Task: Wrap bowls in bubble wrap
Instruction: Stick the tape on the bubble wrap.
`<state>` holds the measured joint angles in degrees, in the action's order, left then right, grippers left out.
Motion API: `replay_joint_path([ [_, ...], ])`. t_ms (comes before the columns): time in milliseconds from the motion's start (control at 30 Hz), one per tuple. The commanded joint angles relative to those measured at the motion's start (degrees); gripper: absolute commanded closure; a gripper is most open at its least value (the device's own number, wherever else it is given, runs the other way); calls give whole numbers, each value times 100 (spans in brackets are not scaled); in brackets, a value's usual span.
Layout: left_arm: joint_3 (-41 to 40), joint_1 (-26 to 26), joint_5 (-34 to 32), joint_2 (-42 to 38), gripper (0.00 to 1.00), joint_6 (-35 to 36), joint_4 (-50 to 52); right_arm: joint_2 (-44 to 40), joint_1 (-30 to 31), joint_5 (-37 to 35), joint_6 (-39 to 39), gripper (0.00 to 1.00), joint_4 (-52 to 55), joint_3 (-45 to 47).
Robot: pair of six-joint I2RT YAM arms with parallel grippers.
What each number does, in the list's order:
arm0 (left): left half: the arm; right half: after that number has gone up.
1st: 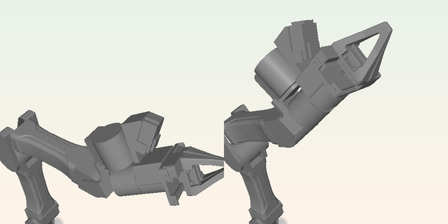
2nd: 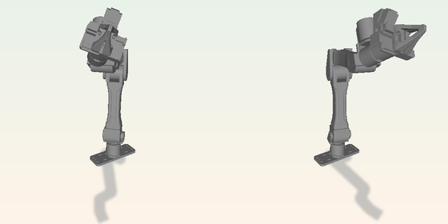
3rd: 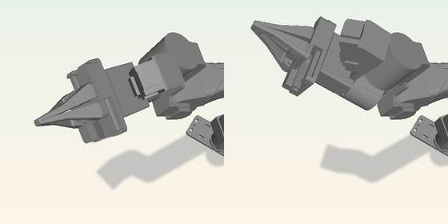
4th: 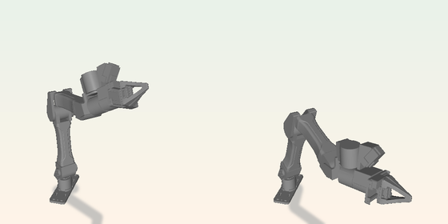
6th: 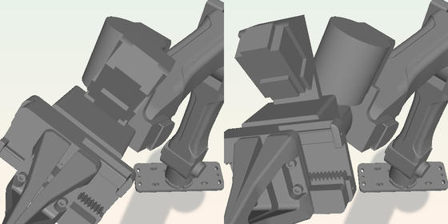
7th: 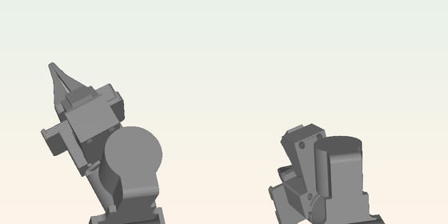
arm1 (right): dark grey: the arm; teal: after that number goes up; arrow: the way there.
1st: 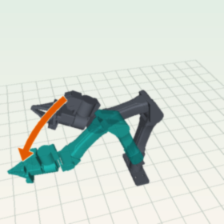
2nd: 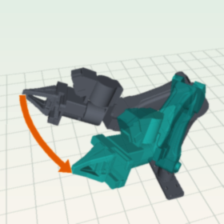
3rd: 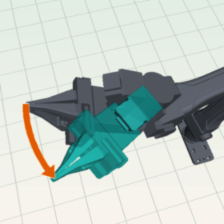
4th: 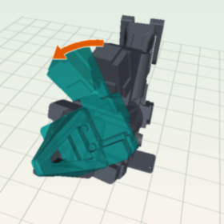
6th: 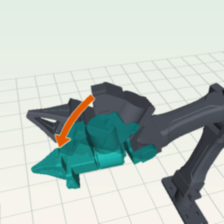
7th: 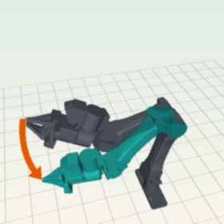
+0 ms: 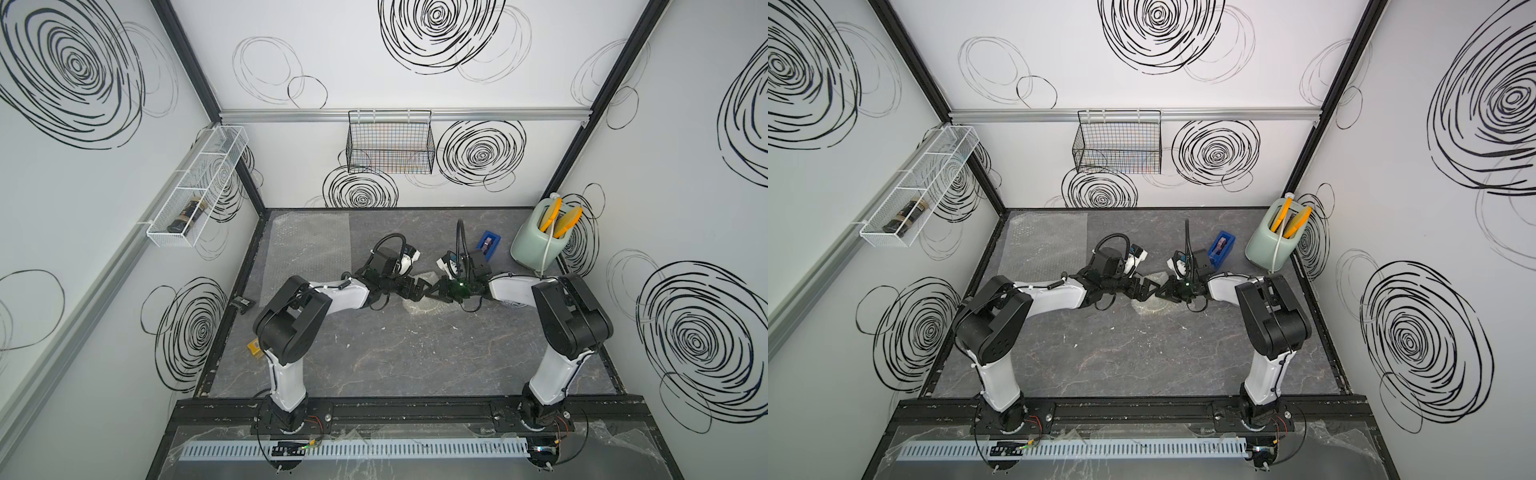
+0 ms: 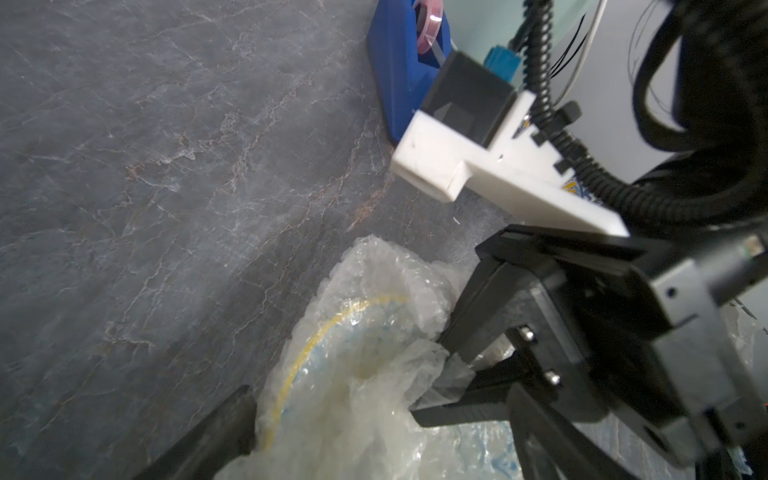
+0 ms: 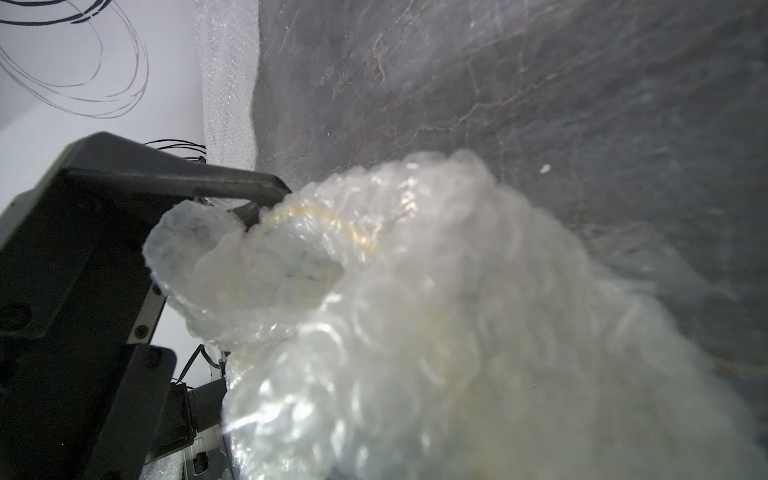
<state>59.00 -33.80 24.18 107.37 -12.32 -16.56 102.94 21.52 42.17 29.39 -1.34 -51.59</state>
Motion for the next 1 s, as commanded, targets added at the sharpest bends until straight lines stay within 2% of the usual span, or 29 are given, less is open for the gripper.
replay_joint_path([
  [0, 219, -3, -49, 162, 4, 171, -4, 115, 40, -151, -152, 100, 196, -81],
  [367, 733, -3, -384, 690, 0, 124, 356, 108, 74, -183, -179, 100, 247, -92],
  [500, 771, 3, -579, 816, 5, 72, 403, 104, 90, -192, -200, 100, 282, -112],
  [633, 670, 59, -591, 853, 16, 2, 298, 88, 97, -210, -205, 100, 303, -97],
  [967, 581, 11, -662, 1006, 29, -276, 3, 35, 108, -251, -179, 100, 348, -97],
])
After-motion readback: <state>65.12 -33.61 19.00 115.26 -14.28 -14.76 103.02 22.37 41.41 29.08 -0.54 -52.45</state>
